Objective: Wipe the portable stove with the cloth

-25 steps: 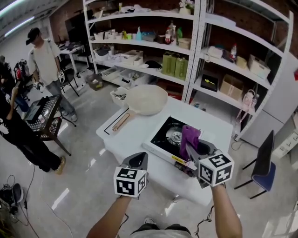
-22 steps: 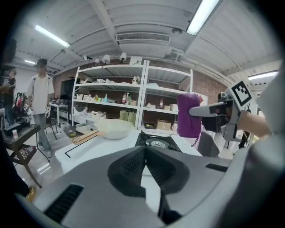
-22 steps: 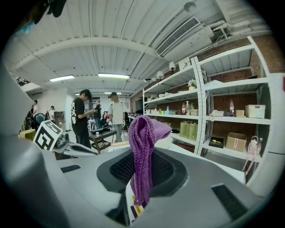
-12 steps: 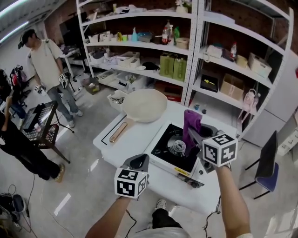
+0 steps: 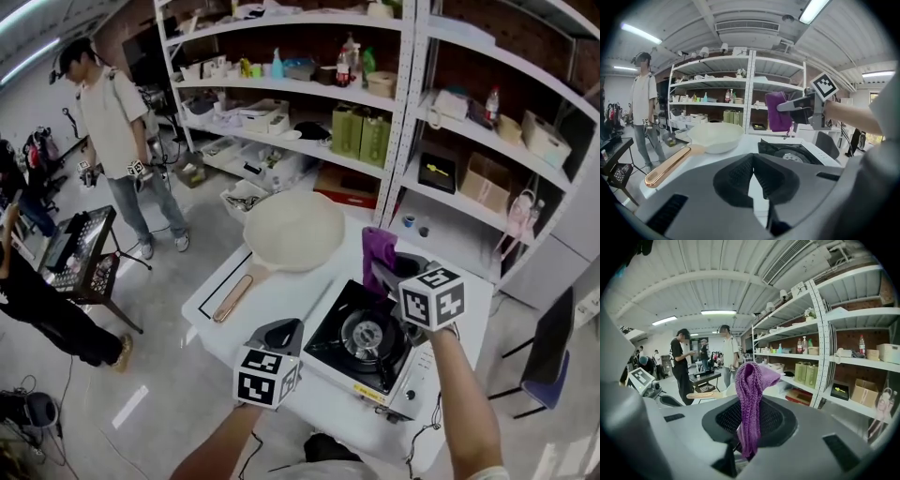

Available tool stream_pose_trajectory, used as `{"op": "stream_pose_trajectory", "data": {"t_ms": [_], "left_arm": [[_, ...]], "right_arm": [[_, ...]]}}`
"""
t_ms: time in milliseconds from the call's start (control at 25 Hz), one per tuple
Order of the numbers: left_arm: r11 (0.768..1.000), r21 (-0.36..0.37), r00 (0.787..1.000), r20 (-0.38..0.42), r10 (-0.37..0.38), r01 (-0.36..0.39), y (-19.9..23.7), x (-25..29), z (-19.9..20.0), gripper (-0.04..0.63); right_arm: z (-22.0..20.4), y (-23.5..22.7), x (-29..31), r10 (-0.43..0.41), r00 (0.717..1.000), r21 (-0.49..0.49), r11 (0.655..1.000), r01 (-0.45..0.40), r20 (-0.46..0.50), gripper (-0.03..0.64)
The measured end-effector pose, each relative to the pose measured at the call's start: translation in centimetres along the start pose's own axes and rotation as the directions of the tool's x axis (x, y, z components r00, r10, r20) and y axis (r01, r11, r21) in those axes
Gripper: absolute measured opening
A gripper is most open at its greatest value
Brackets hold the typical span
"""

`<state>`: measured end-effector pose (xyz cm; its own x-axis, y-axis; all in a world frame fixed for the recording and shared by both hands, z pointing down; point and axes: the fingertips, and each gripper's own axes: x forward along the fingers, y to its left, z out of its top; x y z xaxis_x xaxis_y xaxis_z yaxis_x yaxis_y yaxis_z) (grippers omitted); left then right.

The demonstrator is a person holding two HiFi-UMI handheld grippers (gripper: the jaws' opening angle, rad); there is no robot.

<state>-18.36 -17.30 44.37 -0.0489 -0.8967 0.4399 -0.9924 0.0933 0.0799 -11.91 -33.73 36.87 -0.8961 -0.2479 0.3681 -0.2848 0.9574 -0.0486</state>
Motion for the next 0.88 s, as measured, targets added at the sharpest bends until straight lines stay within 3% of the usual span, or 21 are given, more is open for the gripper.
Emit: {"op": "stream_pose_trajectory", "data": {"t_ms": [400,880], "left_arm": [[1.000,0.005,0.998,-0.053,0.019,-0.019,2.6,4.5,0.0,0.003],[1.000,0.024,0.998,-0.066,-0.018,0.020,3.3,6.2,0.0,0.003]], "right_arm": [[-2.3,-2.5,8.3,0.075,0.997,0.098,0.993,-0.073,-0.018,0.071],[-5.5,-2.8,11.1,0.112,0.982,0.060,0.993,-0.104,-0.150,0.071]]}}
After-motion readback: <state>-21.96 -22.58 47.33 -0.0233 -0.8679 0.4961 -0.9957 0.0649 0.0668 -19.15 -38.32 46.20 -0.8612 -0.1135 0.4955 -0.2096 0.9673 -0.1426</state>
